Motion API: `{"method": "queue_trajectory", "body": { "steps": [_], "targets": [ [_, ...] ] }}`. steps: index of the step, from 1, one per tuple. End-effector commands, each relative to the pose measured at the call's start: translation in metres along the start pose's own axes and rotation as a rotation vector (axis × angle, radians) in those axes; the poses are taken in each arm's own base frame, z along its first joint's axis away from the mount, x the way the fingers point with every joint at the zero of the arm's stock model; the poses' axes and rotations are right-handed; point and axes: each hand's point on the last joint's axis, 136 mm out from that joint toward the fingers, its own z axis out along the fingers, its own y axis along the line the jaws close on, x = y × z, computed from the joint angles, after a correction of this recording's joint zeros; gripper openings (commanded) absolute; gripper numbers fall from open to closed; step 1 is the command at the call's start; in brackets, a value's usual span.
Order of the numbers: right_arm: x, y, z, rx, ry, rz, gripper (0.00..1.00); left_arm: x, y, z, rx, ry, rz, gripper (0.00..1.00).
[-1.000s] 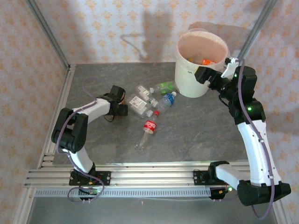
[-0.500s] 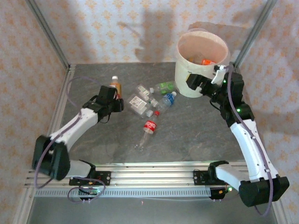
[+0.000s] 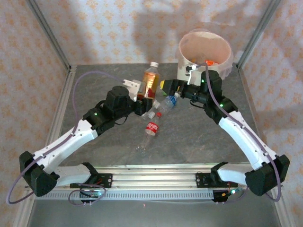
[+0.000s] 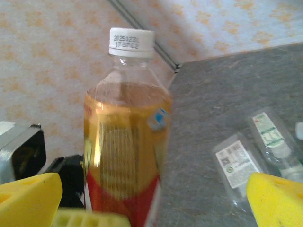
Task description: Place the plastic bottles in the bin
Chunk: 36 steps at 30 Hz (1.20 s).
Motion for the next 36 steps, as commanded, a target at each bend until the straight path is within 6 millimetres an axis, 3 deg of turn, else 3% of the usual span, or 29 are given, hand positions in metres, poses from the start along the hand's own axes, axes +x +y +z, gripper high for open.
{"method": "queue_trajectory", "body": {
  "steps": [1, 12, 25, 28, 31, 36],
  "targets": [
    [-0.011, 0.023, 0.009, -0.092, -0.016, -0.024, 1.00, -0.029, -0.027, -0.005, 0.075, -0.082, 0.088, 0.47],
    [-0.006, 0.042, 0.019, -0.191, 0.012, -0.013, 0.99, -0.022, -0.058, 0.002, 0.113, -0.029, 0.188, 0.48],
    [-0.012, 0.037, 0.015, -0.122, -0.001, -0.037, 0.57, -0.023, -0.031, 0.000, -0.043, -0.053, 0.161, 0.50],
    [-0.014, 0.035, 0.017, -0.112, 0.005, -0.021, 0.51, -0.021, -0.030, 0.001, -0.053, -0.043, 0.149, 0.57],
    [-0.016, 0.033, 0.019, -0.092, 0.015, -0.005, 0.46, -0.021, -0.028, 0.001, -0.062, -0.030, 0.123, 0.70],
    [-0.018, 0.016, 0.018, 0.006, -0.009, 0.014, 0.44, -0.019, -0.025, 0.003, -0.070, -0.028, 0.088, 0.88]
  ]
}}
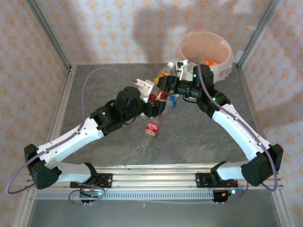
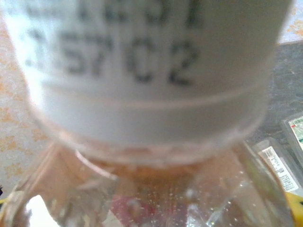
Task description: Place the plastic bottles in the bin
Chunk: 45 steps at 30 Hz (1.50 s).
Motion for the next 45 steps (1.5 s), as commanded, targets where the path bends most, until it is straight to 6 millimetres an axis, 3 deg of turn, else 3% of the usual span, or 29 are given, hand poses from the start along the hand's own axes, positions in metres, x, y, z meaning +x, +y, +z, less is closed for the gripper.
{"method": "queue_trajectory", "body": {
  "steps": [1, 4, 11, 16, 20, 25, 29, 32, 36, 40, 45],
  "targets": [
    [-0.018, -0.007, -0.010, 0.101, -0.067, -0.003, 0.44, -0.002, 0.015, -0.003, -0.063, -0.009, -0.037, 0.90],
    [-0.027, -0.031, -0.023, 0.235, -0.112, 0.022, 0.44, -0.003, 0.030, -0.007, -0.112, -0.049, -0.089, 1.00],
    [-0.069, -0.055, -0.064, 0.364, -0.226, 0.020, 0.43, 0.003, 0.099, -0.041, -0.386, -0.173, -0.257, 1.00],
    [-0.108, -0.056, -0.081, 0.395, -0.305, -0.036, 0.43, 0.026, 0.142, -0.071, -0.577, -0.225, -0.380, 1.00],
    [-0.139, -0.071, -0.086, 0.439, -0.347, -0.076, 0.43, 0.048, 0.165, -0.091, -0.684, -0.240, -0.459, 1.00],
    [-0.191, -0.095, -0.103, 0.498, -0.437, -0.083, 0.43, 0.063, 0.179, -0.109, -0.760, -0.249, -0.487, 1.00],
    [-0.233, -0.140, -0.127, 0.579, -0.553, 0.024, 0.43, 0.068, 0.183, -0.120, -0.779, -0.258, -0.493, 1.00],
    [-0.255, -0.174, -0.130, 0.537, -0.635, 0.187, 0.43, 0.072, 0.186, -0.129, -0.797, -0.270, -0.502, 1.00],
    [-0.262, -0.223, -0.105, 0.510, -0.651, 0.424, 0.50, 0.081, 0.191, -0.139, -0.819, -0.296, -0.526, 1.00],
    [-0.267, -0.252, -0.084, 0.492, -0.675, 0.572, 0.54, 0.090, 0.194, -0.148, -0.833, -0.318, -0.556, 1.00],
    [-0.272, -0.276, -0.092, 0.599, -0.881, 0.632, 0.58, 0.098, 0.197, -0.157, -0.839, -0.338, -0.573, 1.00]
  ]
}}
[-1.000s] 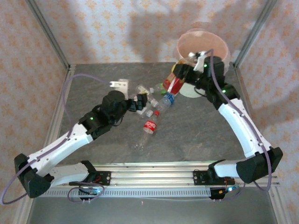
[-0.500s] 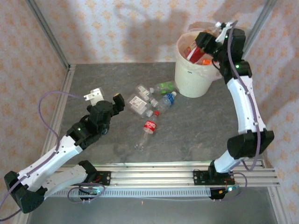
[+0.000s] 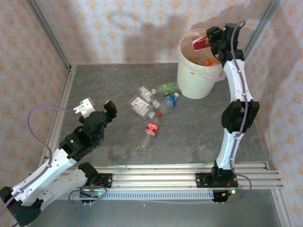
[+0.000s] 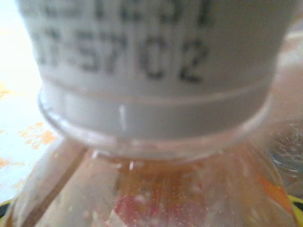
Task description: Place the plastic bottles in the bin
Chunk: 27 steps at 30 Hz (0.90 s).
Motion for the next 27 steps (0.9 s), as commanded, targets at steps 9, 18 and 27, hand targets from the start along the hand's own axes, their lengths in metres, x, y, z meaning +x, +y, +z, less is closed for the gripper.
{"method": "queue_trajectory", "body": {
  "steps": [9, 18, 27],
  "targets": [
    [-0.030, -0.017, -0.011, 0.109, -0.357, 0.263, 0.87, -0.001, 0.017, -0.004, -0.055, -0.004, 0.026, 1.00],
    [-0.039, -0.005, -0.030, 0.095, -0.392, 0.261, 0.97, 0.003, 0.010, 0.002, -0.053, 0.013, 0.041, 1.00],
    [-0.053, 0.002, -0.062, 0.081, -0.486, 0.239, 0.98, 0.011, 0.007, 0.007, -0.055, 0.039, 0.055, 1.00]
  ]
}}
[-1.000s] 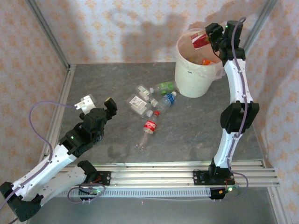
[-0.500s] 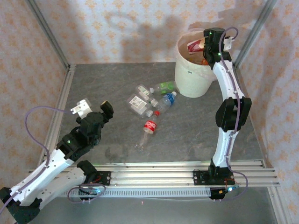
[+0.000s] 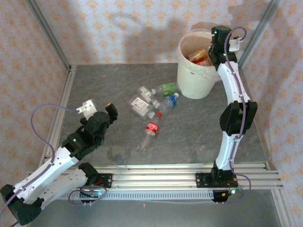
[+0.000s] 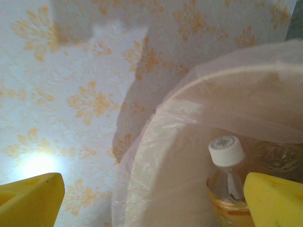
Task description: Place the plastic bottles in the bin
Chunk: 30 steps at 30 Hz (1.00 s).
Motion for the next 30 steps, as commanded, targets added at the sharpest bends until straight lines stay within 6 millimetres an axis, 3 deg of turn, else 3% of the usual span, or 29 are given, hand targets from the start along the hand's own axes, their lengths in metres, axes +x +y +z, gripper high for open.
{"method": "queue_trajectory", "body": {
  "steps": [1, 7, 14, 19, 26, 30],
  "targets": [
    [-0.030, 0.027, -0.034, -0.074, -0.104, 0.016, 0.98, -0.007, 0.001, -0.001, -0.013, -0.011, -0.012, 1.00],
    [-0.037, 0.038, -0.055, -0.123, -0.110, -0.062, 1.00, -0.001, -0.001, 0.004, -0.016, 0.013, -0.007, 1.00],
    [-0.017, 0.061, -0.090, -0.224, 0.015, -0.292, 0.99, 0.013, -0.020, 0.017, 0.006, 0.086, 0.020, 1.00],
    [0.000, 0.067, -0.130, -0.289, 0.108, -0.525, 0.99, 0.044, -0.038, 0.028, 0.024, 0.238, 0.059, 1.00],
    [0.043, 0.039, -0.186, -0.470, 0.338, -0.723, 0.99, 0.088, -0.047, 0.032, 0.082, 0.401, 0.060, 1.00],
    [0.088, 0.006, -0.230, -0.661, 0.502, -0.957, 0.99, 0.102, -0.040, 0.028, 0.086, 0.445, 0.041, 1.00]
  ]
}}
